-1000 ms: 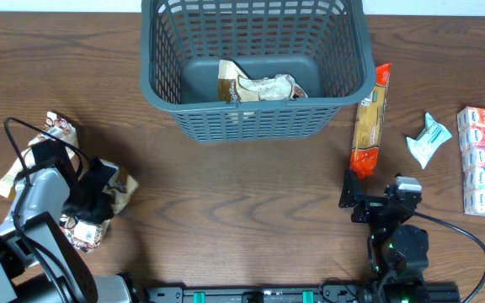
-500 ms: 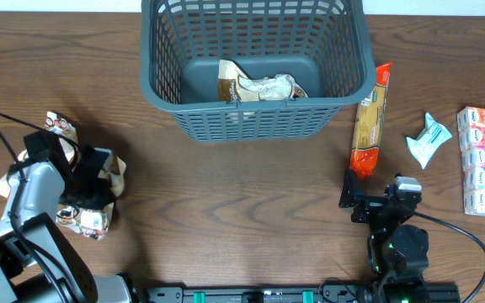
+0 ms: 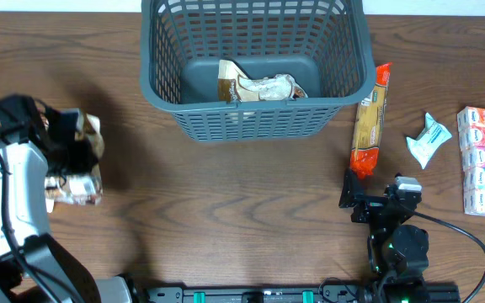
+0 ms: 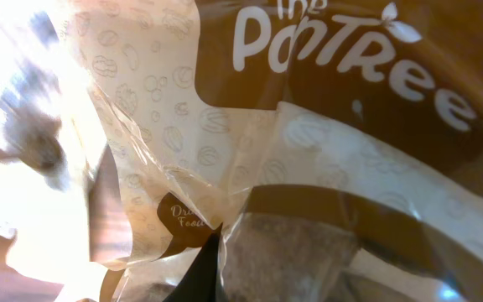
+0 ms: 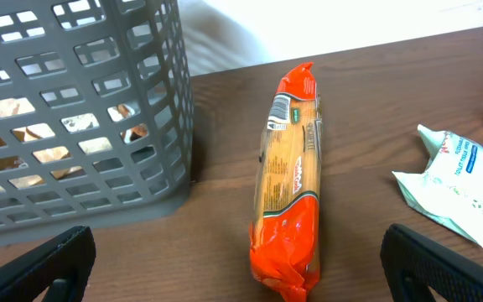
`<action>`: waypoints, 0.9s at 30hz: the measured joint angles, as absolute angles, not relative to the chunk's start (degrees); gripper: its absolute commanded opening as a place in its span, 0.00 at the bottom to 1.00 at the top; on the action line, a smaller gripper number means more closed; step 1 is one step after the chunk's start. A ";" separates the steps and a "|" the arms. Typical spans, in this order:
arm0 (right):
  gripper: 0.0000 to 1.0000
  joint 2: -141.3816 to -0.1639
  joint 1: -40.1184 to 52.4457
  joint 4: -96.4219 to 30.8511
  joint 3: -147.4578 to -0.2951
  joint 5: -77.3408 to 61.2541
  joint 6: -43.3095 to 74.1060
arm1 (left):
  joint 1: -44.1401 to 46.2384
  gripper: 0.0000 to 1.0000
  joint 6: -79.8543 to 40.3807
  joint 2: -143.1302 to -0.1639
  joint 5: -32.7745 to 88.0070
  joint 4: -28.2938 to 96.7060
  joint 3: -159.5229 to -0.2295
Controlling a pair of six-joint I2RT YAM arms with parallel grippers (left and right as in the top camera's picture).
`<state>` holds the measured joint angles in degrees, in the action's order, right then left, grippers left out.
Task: Pack container
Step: 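Grasp a second PanTree bag with the left gripper and lift, then carry the second bag into the basket and release it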
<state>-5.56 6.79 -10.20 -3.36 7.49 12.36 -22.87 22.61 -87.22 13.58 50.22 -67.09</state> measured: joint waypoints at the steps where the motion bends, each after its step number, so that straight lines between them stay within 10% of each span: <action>1: 0.99 -5.56 6.79 -10.20 -3.36 7.49 12.36 | -21.89 0.06 22.31 -86.80 13.58 50.72 -68.73; 27: 0.99 -5.58 6.79 -10.20 -3.36 7.46 12.36 | 13.85 0.06 26.76 -85.23 13.63 38.63 -106.43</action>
